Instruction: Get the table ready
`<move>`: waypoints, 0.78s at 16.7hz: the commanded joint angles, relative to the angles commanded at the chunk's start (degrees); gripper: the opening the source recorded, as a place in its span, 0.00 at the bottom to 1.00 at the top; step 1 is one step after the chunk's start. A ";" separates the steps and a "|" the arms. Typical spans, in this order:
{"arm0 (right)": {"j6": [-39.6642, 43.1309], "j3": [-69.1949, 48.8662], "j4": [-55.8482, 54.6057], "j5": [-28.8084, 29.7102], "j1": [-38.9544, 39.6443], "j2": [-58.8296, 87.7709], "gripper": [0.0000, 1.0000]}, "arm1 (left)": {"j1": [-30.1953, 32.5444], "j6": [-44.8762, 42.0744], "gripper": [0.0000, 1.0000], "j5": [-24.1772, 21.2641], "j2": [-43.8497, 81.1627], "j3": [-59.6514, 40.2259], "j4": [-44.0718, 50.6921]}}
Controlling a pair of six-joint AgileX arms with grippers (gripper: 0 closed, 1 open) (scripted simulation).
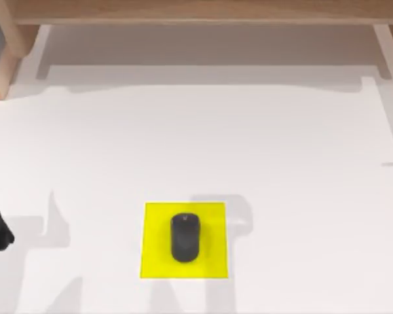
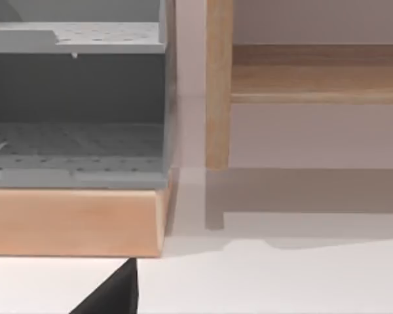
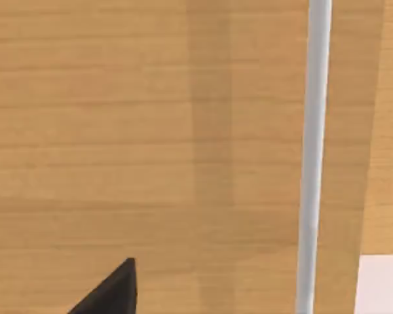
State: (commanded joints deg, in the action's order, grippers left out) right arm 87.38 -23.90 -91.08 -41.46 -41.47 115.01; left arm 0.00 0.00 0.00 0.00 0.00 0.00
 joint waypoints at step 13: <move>1.58 -5.28 1.61 3.76 1.85 2.98 1.00 | 0.00 0.00 1.00 0.00 0.00 0.00 0.00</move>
State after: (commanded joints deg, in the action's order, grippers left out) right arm 88.96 -29.18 -89.46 -37.70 -39.62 117.99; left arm 0.00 0.00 0.00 0.00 0.00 0.00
